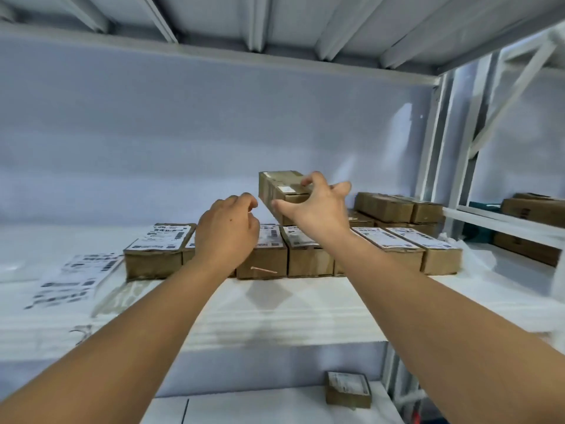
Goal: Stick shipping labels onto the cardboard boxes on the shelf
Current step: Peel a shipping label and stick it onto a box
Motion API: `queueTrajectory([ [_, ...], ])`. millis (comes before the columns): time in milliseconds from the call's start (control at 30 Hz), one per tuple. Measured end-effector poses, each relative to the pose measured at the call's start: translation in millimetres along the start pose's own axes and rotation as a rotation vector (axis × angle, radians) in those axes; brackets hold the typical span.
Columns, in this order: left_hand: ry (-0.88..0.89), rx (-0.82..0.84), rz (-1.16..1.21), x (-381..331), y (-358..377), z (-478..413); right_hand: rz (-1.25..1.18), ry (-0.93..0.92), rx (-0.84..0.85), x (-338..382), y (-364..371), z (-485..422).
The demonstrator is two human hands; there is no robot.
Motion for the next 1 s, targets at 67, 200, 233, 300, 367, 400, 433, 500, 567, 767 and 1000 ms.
queueTrajectory([
  [67,-0.054,0.018,-0.057,31.4,-14.0,10.1,-0.020,-0.015,0.027,20.7,10.6,10.3],
  [200,-0.244,0.018,-0.042,99.9,-38.7,31.2,-0.065,-0.025,0.116,56.2,43.6,33.5],
  [233,-0.266,0.026,-0.053,112.1,-43.1,36.2,-0.075,-0.030,0.139,64.3,52.8,39.6],
  [300,-0.270,0.019,-0.089,129.9,-52.6,46.0,-0.095,-0.042,0.180,79.6,71.7,50.6],
  [367,-0.252,-0.054,-0.095,142.6,-68.5,55.1,-0.095,-0.050,0.200,93.6,90.0,58.3],
  [400,-0.248,-0.096,-0.085,149.1,-76.7,58.8,-0.090,-0.056,0.199,99.8,97.6,60.2],
  [433,-0.246,-0.118,-0.090,156.2,-82.8,61.7,-0.083,-0.062,0.194,105.1,103.6,61.1],
  [500,-0.257,-0.090,-0.154,178.2,-86.3,66.8,-0.068,-0.072,0.187,116.6,115.8,62.8],
  [567,-0.287,-0.031,-0.195,201.0,-82.3,73.0,-0.051,-0.075,0.171,126.1,127.4,64.2],
  [767,-0.316,0.110,-0.207,217.8,-62.1,79.2,0.060,-0.070,0.108,143.9,158.0,77.3],
  [1000,-0.342,0.266,-0.347,221.2,-56.2,81.1,0.159,-0.028,0.142,143.8,176.9,74.5],
])
Point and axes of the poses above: each hand's wrist, its own z-axis away from the middle knuckle, its own y-axis out of the palm, x = y × z, the point moved 9 cm from there along -z, towards the middle knuckle, and after that the axes turned 2 degrees about -x, right-handed, at the moved point
